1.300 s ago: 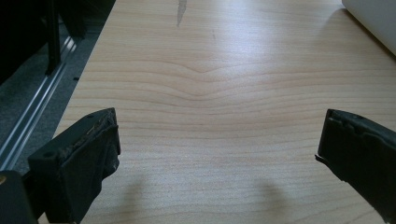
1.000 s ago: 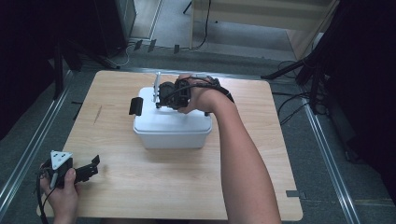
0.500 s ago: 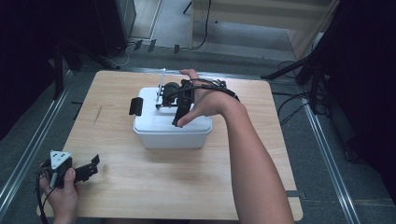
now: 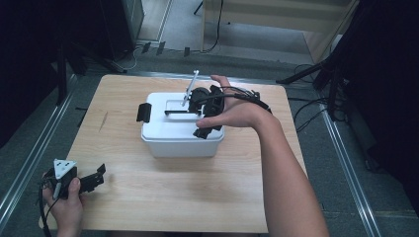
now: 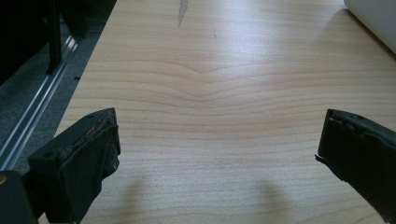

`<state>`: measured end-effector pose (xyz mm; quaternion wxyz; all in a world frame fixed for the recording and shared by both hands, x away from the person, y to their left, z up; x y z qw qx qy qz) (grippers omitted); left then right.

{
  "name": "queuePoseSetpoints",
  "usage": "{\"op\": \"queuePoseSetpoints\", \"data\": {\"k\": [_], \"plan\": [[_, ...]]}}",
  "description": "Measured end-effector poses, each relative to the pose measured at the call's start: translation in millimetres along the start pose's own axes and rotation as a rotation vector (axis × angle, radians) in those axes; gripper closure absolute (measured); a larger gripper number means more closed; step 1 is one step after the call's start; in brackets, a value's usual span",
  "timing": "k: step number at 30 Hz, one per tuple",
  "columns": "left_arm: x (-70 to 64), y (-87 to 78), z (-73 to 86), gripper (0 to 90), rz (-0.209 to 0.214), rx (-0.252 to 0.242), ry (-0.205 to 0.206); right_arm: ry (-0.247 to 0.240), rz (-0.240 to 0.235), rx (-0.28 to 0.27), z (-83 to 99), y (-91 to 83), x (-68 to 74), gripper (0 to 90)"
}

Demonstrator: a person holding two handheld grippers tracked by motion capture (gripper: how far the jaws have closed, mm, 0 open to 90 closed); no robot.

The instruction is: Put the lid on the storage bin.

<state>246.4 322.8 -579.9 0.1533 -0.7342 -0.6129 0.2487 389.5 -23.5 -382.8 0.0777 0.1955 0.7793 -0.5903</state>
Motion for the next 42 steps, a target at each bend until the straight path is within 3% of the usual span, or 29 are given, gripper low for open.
{"op": "queuePoseSetpoints", "data": {"k": [25,30,42], "plan": [[-1.0,0.1,0.0,0.0,-0.003,-0.004,0.012,0.091,0.047,0.017,74.6,-7.8,-2.7,0.0],[-1.1,-0.1,0.0,0.0,-0.004,-0.003,0.014,0.076,0.081,0.029,89.4,-8.3,-2.7,0.0],[-1.3,-0.3,0.2,0.0,-0.002,-0.002,0.015,0.121,0.092,0.043,124.0,-4.6,1.9,0.0]]}}
Point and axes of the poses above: each handheld gripper's, and its own axes: y roughly forward along the jaws, z roughly out of its underside, x roughly to its left, the point moved 5 cm from there along y, roughly forward along the jaws, and after that the axes turned 11 degrees about z, right-handed, at the moved point
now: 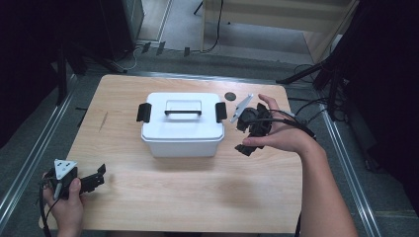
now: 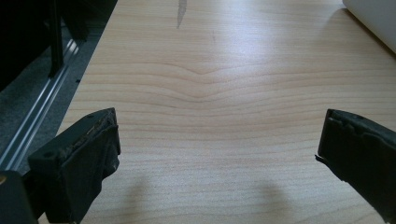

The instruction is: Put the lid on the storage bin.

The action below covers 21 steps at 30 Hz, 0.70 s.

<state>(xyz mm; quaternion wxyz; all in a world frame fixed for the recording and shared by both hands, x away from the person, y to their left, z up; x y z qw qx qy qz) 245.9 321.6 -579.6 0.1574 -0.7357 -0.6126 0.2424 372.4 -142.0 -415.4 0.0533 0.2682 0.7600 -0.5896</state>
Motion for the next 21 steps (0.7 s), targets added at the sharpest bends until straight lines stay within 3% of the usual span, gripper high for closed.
{"op": "queuePoseSetpoints", "data": {"k": [21], "plan": [[0.5,0.0,-0.1,0.0,0.003,-0.002,-0.005,0.098,0.015,0.027,65.7,18.0,6.8,0.0]]}}
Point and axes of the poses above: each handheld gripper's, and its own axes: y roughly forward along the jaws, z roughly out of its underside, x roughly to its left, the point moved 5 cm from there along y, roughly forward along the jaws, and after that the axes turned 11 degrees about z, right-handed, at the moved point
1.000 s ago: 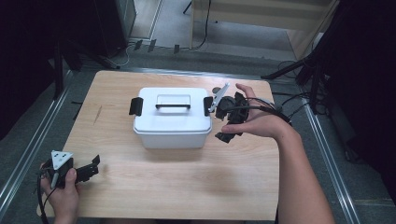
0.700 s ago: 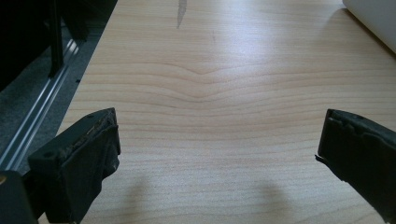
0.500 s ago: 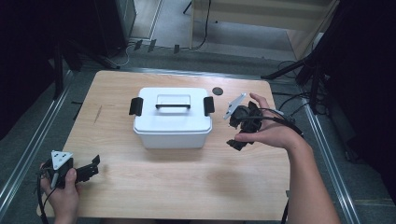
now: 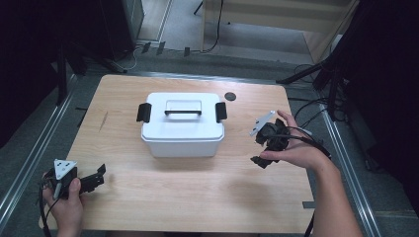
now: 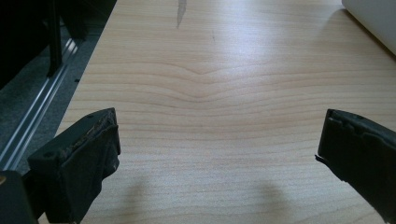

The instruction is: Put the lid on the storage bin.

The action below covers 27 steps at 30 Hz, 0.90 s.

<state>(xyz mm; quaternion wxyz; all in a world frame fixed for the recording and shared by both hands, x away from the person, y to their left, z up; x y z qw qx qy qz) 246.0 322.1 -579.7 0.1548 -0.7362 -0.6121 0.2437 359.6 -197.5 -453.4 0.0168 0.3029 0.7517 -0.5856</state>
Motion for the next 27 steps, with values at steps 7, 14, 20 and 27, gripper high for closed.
{"op": "queuePoseSetpoints", "data": {"k": [7,14,20,27], "plan": [[0.4,-0.2,0.0,0.0,0.002,0.0,-0.004,0.03,0.005,0.012,19.1,6.6,1.4,0.0],[0.0,-0.2,0.0,0.0,0.0,-0.001,0.0,0.062,0.017,0.025,39.9,14.6,4.0,0.0],[-0.2,-0.2,0.1,0.0,-0.002,0.001,0.004,0.098,0.021,0.029,57.2,19.9,6.0,0.0],[-0.2,-0.3,0.4,0.0,0.0,0.003,0.001,0.163,0.037,0.006,75.6,25.7,11.2,0.0]]}}
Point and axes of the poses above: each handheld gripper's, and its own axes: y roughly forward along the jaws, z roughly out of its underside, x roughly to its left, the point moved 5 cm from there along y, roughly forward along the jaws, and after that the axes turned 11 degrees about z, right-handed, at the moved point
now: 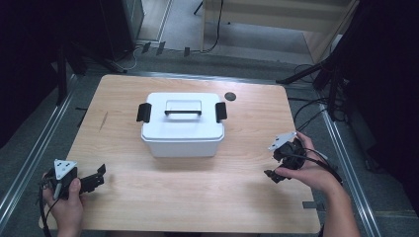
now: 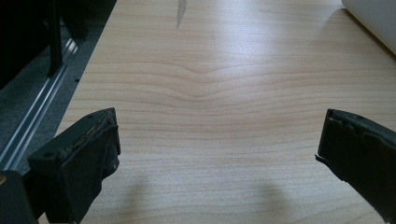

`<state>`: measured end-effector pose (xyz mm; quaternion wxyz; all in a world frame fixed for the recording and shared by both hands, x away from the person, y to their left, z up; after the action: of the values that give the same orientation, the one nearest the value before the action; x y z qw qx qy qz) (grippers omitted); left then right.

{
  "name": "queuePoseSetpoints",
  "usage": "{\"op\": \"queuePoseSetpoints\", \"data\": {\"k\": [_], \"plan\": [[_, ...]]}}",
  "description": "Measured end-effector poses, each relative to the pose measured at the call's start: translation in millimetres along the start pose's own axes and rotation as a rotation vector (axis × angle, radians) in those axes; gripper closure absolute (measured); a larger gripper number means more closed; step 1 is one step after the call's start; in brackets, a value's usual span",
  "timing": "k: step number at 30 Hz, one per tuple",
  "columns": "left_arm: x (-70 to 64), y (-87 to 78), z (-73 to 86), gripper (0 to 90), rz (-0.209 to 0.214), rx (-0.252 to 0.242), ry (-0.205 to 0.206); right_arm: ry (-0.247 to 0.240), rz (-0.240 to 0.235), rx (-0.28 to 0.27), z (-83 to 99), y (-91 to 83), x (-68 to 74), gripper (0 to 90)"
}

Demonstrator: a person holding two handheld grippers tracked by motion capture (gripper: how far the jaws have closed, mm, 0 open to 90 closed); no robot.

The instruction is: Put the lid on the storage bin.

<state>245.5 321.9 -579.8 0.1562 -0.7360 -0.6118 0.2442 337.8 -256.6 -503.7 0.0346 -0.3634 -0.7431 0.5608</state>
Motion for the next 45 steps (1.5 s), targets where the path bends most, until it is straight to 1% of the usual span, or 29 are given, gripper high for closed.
{"op": "queuePoseSetpoints", "data": {"k": [1,4,7,10,14,16,18,19,28,30,32,35,36,39,41,44,45], "plan": [[0.0,0.0,0.0,0.0,0.0,0.0,0.0,0.012,0.003,-0.002,2.8,0.8,1.0,0.0],[-0.2,0.1,0.0,0.0,-0.001,0.0,0.001,0.028,0.009,-0.02,10.4,2.1,1.4,0.0],[-0.1,0.0,0.0,0.0,0.0,0.0,0.001,0.056,0.025,-0.046,17.1,2.5,1.9,0.0],[-0.3,0.0,0.0,0.0,-0.001,0.0,0.003,0.094,0.014,-0.068,24.7,3.5,4.9,0.0],[-0.4,0.0,0.0,0.0,-0.001,0.0,0.004,0.116,0.021,-0.078,36.3,6.5,10.2,0.0],[-0.5,0.0,0.0,0.0,-0.001,0.0,0.004,0.14,0.023,-0.092,42.0,7.4,12.3,0.0],[-0.5,0.0,0.0,0.0,-0.003,0.0,0.007,0.184,0.026,-0.123,49.7,8.9,13.1,0.0],[-0.6,0.0,0.0,0.0,-0.002,-0.001,0.008,0.199,0.022,-0.127,52.2,9.2,13.9,0.0],[-1.0,0.2,-0.1,0.0,-0.004,-0.003,0.01,0.296,0.057,-0.198,76.6,9.6,20.8,0.0],[-1.5,0.1,0.0,0.0,0.0,-0.003,0.013,0.324,0.06,-0.213,83.6,10.4,23.5,0.0],[-1.6,0.1,0.0,0.0,0.0,-0.003,0.013,0.341,0.064,-0.221,87.8,11.0,25.1,0.0],[-1.6,-0.1,0.0,0.0,-0.001,-0.004,0.014,0.389,0.069,-0.248,95.5,11.4,28.1,0.0],[-1.7,-0.1,0.0,0.0,-0.001,-0.003,0.014,0.405,0.075,-0.257,98.7,11.8,29.2,0.0],[-1.7,-0.1,0.0,0.0,-0.001,-0.003,0.013,0.431,0.091,-0.274,104.7,12.2,32.3,0.0],[-1.7,0.0,0.0,0.0,-0.001,-0.004,0.013,0.449,0.092,-0.288,108.0,11.1,34.7,0.0],[-1.7,0.2,0.0,0.0,0.0,-0.002,0.013,0.474,0.116,-0.315,111.9,9.1,36.6,0.0],[-1.8,0.2,-0.1,0.0,0.0,-0.002,0.013,0.497,0.134,-0.326,113.8,8.8,37.0,0.0]]}}
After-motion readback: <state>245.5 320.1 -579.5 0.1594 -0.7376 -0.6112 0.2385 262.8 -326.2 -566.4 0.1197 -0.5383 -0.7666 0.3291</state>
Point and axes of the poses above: each handheld gripper's, and its own axes: y roughly forward along the jaws, z roughly out of its underside, x roughly to its left, the point moved 5 cm from there along y, roughly forward along the jaws, and after that the axes turned 11 degrees about z, right-handed, at the moved point
